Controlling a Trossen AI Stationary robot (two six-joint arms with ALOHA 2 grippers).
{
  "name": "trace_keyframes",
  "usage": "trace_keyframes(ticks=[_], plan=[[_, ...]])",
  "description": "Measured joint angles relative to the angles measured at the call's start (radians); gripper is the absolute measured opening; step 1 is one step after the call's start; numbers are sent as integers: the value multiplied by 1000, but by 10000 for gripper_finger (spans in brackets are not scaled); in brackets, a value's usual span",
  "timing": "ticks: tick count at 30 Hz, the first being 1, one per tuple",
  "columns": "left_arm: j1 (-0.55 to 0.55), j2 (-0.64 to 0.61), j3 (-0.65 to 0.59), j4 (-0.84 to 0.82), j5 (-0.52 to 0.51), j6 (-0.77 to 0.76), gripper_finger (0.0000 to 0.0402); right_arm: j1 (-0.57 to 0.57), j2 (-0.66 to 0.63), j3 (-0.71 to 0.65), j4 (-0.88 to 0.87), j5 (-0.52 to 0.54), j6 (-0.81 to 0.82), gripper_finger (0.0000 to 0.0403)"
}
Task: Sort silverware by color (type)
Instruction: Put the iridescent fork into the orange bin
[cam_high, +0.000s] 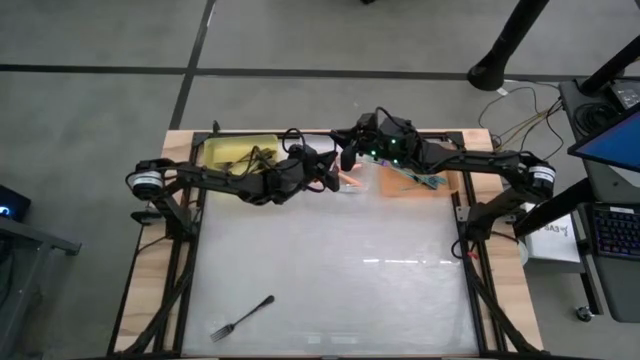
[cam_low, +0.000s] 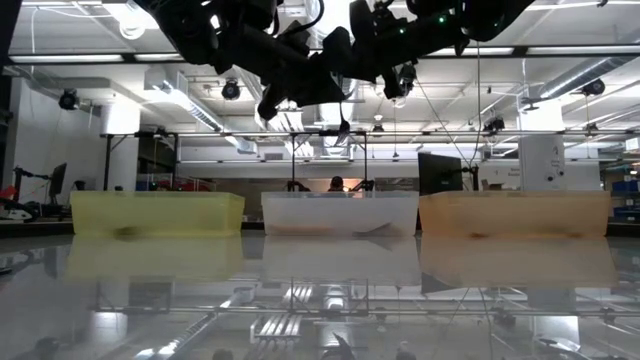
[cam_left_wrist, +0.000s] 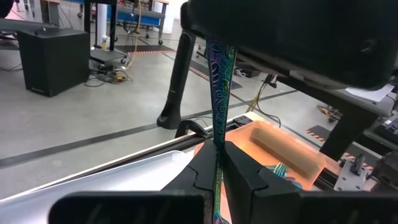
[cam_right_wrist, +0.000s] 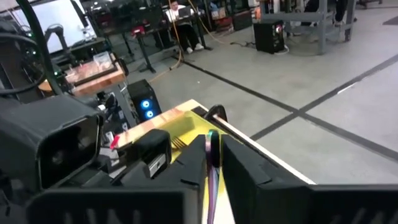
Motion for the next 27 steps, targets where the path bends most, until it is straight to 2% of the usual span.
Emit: trace_keyframes(ticks=[4, 16, 21, 27], plan=[[-1, 0, 0, 1, -1, 0, 0, 0, 1, 0, -2, -2, -2, 14], [-1, 0, 0, -1, 0, 11, 7, 0, 1, 0, -13, -5, -11, 9], [1, 0, 0, -5, 38, 42, 35, 0, 1, 1, -24, -6, -20, 9], [1, 0, 0, -8, 95, 159, 96, 0, 0, 56, -138, 0, -65, 8]])
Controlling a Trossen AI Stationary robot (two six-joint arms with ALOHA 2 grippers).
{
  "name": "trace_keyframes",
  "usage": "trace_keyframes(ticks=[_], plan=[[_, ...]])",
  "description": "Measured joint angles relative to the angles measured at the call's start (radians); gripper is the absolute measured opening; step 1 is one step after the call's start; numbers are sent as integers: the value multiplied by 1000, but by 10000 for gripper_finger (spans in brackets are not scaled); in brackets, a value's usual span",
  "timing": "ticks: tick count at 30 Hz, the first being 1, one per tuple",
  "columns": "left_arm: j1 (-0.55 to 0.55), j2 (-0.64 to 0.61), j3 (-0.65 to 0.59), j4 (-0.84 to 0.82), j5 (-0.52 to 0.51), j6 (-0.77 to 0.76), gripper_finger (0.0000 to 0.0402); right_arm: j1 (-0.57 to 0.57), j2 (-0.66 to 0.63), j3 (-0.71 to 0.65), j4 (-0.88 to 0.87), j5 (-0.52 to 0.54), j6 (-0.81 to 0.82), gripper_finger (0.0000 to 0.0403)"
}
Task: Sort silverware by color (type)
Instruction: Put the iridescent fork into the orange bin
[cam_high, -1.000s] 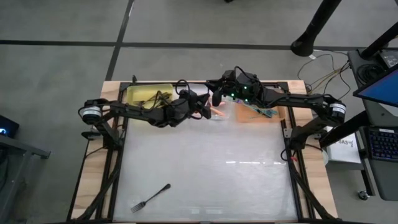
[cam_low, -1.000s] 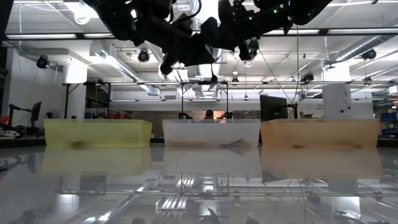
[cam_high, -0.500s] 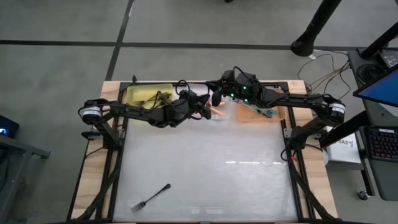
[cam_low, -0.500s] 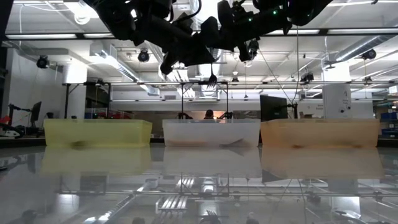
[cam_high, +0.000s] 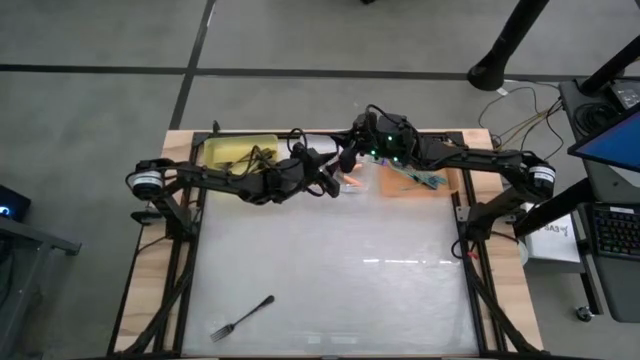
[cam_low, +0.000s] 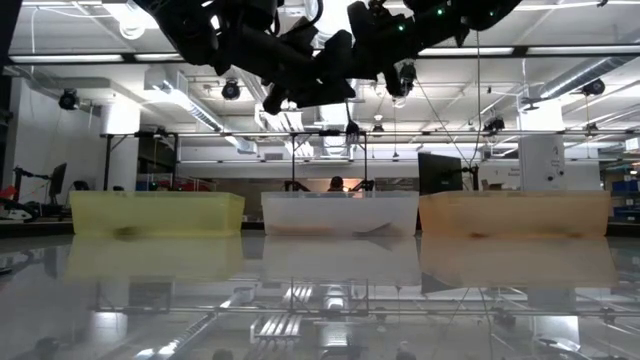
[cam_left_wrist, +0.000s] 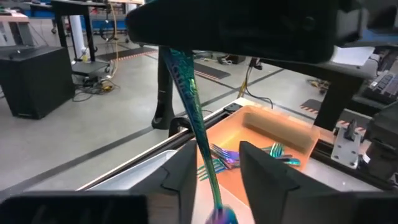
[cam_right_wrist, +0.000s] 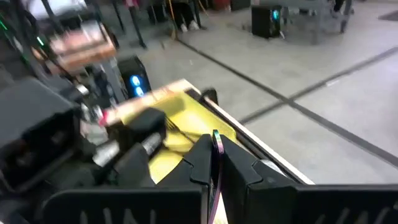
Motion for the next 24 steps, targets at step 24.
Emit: trace_keyframes(ticks=[24], plan=[[-5, 0, -1, -132, 2, -5, 155, -30, -29, 200, -1165, 467, -202, 8]])
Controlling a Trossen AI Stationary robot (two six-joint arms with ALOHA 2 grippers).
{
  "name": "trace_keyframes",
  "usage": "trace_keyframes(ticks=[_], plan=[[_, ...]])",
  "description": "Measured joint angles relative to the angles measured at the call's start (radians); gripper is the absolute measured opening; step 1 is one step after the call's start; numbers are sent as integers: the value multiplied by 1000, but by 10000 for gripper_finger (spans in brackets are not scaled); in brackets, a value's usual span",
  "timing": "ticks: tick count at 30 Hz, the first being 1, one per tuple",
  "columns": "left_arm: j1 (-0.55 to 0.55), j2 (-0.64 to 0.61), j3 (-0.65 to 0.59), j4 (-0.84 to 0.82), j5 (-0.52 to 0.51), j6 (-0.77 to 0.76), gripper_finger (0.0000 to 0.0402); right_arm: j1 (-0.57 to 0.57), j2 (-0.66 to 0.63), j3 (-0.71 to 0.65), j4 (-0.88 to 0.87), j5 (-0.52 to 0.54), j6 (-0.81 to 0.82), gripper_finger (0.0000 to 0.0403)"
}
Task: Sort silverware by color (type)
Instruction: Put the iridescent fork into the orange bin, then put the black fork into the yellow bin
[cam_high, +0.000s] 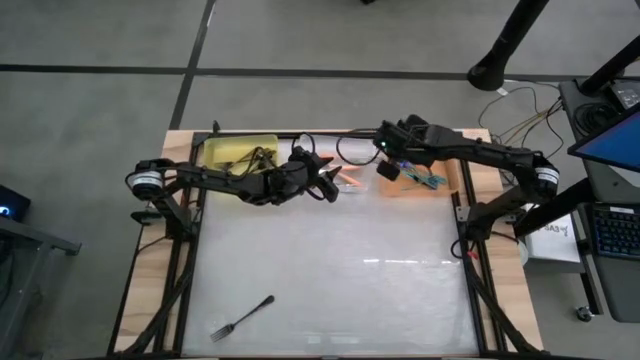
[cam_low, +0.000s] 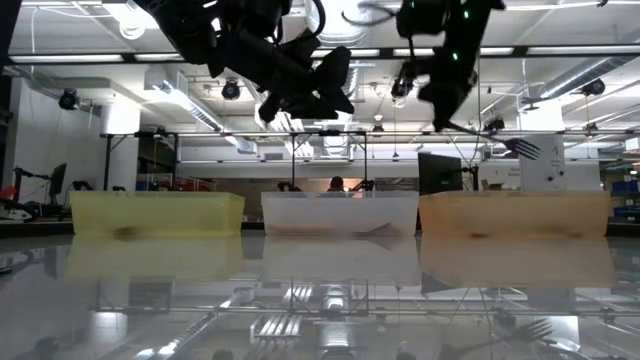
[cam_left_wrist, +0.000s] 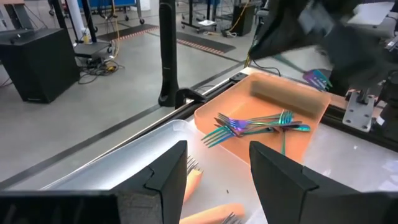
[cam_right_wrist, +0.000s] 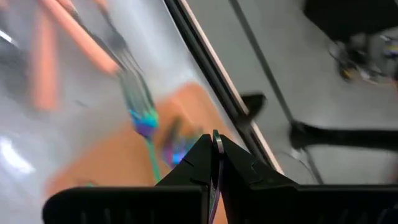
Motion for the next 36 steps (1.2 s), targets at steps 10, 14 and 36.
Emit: trace_keyframes(ticks=[10, 14, 36], plan=[[-31, 0, 0, -50, 0, -24, 155, -89, 0, -253, 111, 59, -30, 9], [-45, 0, 0, -62, 0, -31, 155, -111, 1, -308, 149, 59, -29, 9], [-193, -208, 0, -901, 530, -333, 155, -118, 0, -148, 94, -235, 84, 116]])
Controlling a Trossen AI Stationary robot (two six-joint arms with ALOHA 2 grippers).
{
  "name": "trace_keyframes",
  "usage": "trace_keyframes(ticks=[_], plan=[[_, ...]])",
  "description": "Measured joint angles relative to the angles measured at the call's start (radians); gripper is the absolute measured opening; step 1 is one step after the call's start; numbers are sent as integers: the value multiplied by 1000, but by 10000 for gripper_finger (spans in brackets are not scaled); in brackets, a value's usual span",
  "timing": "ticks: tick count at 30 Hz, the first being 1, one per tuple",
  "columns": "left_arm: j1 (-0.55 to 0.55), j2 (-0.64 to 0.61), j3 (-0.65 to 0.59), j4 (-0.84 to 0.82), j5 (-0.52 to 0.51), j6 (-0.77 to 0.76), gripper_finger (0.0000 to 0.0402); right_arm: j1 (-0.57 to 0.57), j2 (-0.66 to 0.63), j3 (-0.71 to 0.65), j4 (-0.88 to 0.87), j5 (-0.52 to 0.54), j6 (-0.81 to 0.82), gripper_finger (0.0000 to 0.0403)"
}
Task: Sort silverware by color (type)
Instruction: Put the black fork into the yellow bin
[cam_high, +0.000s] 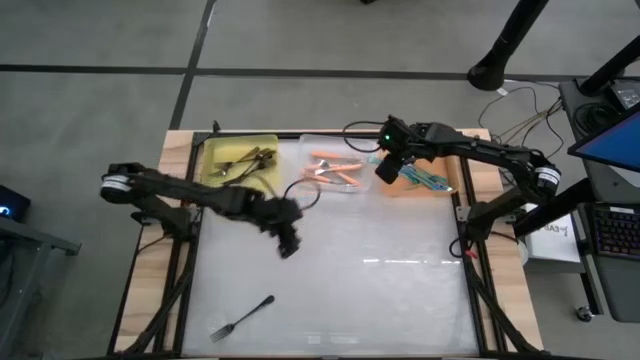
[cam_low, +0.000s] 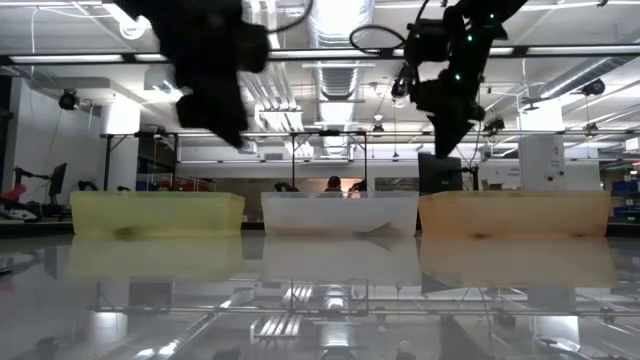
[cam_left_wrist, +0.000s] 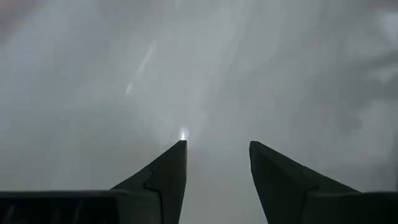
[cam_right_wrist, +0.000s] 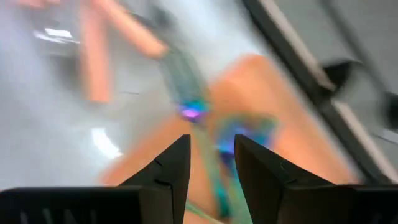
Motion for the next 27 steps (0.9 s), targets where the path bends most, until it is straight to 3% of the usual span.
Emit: trace_keyframes(ticks=[5, 10, 15, 20, 27], plan=[[-187, -98, -7, -242, -94, -260, 155, 5, -2, 15, 60, -232, -28, 116], [-392, -90, -35, -279, -112, -600, 155, 24, -3, 0, 109, -256, -53, 116], [-553, -22, -54, -285, -72, -839, 155, 32, -3, -2, 133, -256, -72, 116], [-647, 60, -56, -216, -7, -905, 155, 37, -3, -4, 171, -256, -56, 116], [-678, 150, -37, -160, 3, -893, 155, 47, -3, -5, 168, -257, -27, 116]])
